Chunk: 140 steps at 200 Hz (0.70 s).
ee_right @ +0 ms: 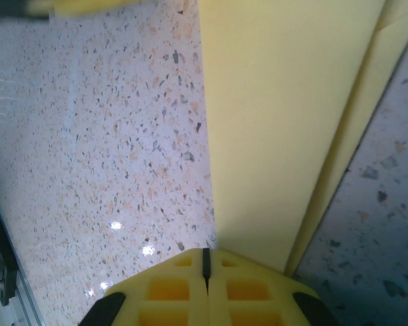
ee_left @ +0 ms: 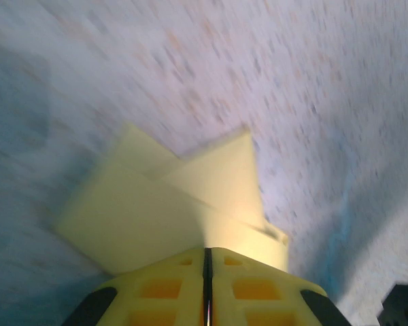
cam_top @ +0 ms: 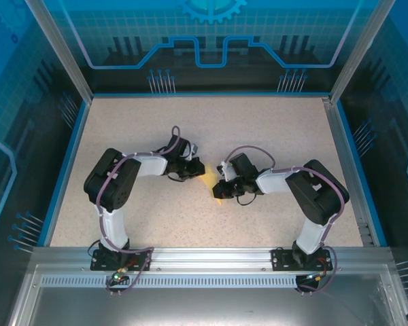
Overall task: Fold a paper plane with a square sheet of paper (pick it up from the middle)
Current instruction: Fold the wing for the fifth time at the center of the table, then move a paper plane to the center of the table.
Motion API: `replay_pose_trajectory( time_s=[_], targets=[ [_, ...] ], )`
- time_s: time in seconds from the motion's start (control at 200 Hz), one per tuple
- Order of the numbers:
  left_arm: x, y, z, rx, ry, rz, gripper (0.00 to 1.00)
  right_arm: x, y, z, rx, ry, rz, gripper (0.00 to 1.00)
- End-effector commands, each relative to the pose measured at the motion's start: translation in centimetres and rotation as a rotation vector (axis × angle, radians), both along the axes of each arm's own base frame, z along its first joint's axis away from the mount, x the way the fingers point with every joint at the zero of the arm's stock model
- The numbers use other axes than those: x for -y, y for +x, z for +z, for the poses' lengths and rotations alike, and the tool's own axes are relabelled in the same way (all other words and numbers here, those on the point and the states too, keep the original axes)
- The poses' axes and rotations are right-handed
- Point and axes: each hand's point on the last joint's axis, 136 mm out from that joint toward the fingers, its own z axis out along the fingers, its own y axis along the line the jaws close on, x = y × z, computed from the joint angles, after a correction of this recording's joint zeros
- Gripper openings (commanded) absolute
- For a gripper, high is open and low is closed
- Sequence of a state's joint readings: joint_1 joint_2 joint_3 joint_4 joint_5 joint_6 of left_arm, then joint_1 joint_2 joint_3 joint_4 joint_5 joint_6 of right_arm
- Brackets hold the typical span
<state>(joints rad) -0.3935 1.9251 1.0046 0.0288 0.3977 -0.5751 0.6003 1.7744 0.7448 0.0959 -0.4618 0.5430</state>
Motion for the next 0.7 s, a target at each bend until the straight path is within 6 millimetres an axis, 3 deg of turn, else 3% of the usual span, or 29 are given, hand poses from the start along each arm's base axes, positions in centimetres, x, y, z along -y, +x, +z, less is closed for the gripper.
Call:
replay_pose_trajectory(
  time_s=[0.0, 0.265, 0.44, 0.535, 0.635, 0.695],
  targets=[
    [-5.0, 3.2, -1.7, 0.046, 0.151, 0.107, 0.13, 6.1, -7.0, -6.0, -0.303, -0.270, -0.033, 0.05],
    [-6.3, 5.6, -0.7, 0.079, 0.186, 0.118, 0.14, 5.9, -6.9, -5.9, -0.299, -0.265, -0.035, 0.05],
    [-6.5, 6.9, 2.6, 0.140, 0.188, 0.129, 0.16, 5.0, -6.0, -4.7, -0.270, -0.214, -0.037, 0.05],
    [-6.7, 6.6, 4.8, 0.168, 0.171, 0.153, 0.18, 3.4, -4.4, -2.0, -0.198, -0.131, -0.038, 0.07],
    [-6.8, 5.4, 6.3, 0.175, 0.144, 0.188, 0.24, 2.1, -2.3, 2.5, -0.077, -0.039, -0.050, 0.11],
    [-7.0, 4.4, 6.8, 0.169, 0.138, 0.207, 0.27, 2.0, -1.3, 5.2, 0.005, -0.017, -0.069, 0.24]
  ],
)
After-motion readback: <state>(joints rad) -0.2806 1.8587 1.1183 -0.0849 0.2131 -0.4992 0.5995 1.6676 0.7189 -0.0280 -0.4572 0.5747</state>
